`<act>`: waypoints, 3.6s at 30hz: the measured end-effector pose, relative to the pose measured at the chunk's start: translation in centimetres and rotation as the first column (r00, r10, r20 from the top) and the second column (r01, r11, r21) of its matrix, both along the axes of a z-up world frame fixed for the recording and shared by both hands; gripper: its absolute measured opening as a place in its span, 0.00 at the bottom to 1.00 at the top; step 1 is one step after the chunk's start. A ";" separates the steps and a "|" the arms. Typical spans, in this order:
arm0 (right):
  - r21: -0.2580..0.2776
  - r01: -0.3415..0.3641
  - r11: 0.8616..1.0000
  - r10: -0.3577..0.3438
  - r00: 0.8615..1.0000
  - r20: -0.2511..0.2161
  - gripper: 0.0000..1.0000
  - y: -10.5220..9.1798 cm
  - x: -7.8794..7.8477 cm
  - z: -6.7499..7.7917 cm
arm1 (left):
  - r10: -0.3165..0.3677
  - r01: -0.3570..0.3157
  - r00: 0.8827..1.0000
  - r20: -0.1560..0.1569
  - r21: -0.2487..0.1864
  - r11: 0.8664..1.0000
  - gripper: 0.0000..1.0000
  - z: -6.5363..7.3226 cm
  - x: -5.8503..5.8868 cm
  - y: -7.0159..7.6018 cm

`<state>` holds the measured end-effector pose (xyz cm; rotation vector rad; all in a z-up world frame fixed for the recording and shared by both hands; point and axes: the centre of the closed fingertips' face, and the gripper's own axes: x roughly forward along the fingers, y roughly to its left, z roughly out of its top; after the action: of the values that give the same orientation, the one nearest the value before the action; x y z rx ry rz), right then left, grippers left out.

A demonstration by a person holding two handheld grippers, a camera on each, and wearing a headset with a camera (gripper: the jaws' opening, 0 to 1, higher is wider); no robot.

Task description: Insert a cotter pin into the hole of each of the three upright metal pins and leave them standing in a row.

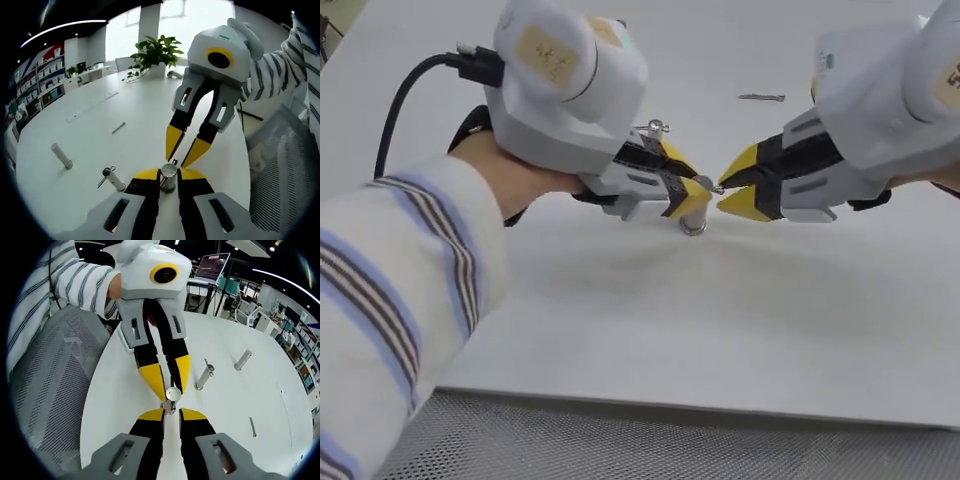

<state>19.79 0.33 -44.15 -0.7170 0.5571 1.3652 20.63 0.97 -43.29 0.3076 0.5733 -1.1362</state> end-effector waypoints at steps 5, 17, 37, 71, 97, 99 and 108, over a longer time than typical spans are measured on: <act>0.049 0.036 0.998 -0.036 0.999 -0.007 0.09 0.0 -0.1 0.7 | 0.008 -0.008 1.000 0.001 -0.029 1.000 0.11 0.6 0.0 0.0; 0.162 0.170 0.972 -0.163 0.985 -0.055 0.15 -0.4 0.3 1.1 | 0.047 -0.034 0.996 0.076 -0.157 0.987 0.36 3.6 -1.5 0.5; 0.298 0.295 0.908 -0.248 0.950 -0.188 0.31 1.2 -0.1 -1.6 | 0.267 -0.267 0.963 -0.041 -0.286 0.920 0.82 3.6 -5.0 3.1; 0.335 0.302 0.893 -0.239 0.946 -0.217 0.10 3.0 0.0 -3.2 | 0.339 -0.362 0.931 -0.135 -0.211 0.908 0.99 1.1 -6.9 4.6; 0.347 0.256 0.902 -0.229 0.966 -0.119 0.07 2.2 1.8 -2.2 | 0.389 -0.408 0.911 -0.135 -0.183 0.894 0.98 0.8 -6.6 6.2; 0.350 0.257 0.901 -0.231 0.966 -0.115 0.07 1.9 2.3 -2.0 | 0.389 -0.410 0.911 -0.138 -0.182 0.894 0.98 0.7 -6.6 6.2; 0.343 0.261 0.902 -0.239 0.965 -0.107 0.07 -0.2 5.4 -1.9 | 0.393 -0.416 0.907 -0.151 -0.185 0.890 0.98 0.8 -6.6 6.1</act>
<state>25.20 0.10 -46.07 -0.2968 0.4193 1.2054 14.00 7.05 -42.45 -0.0637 0.5738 -0.8001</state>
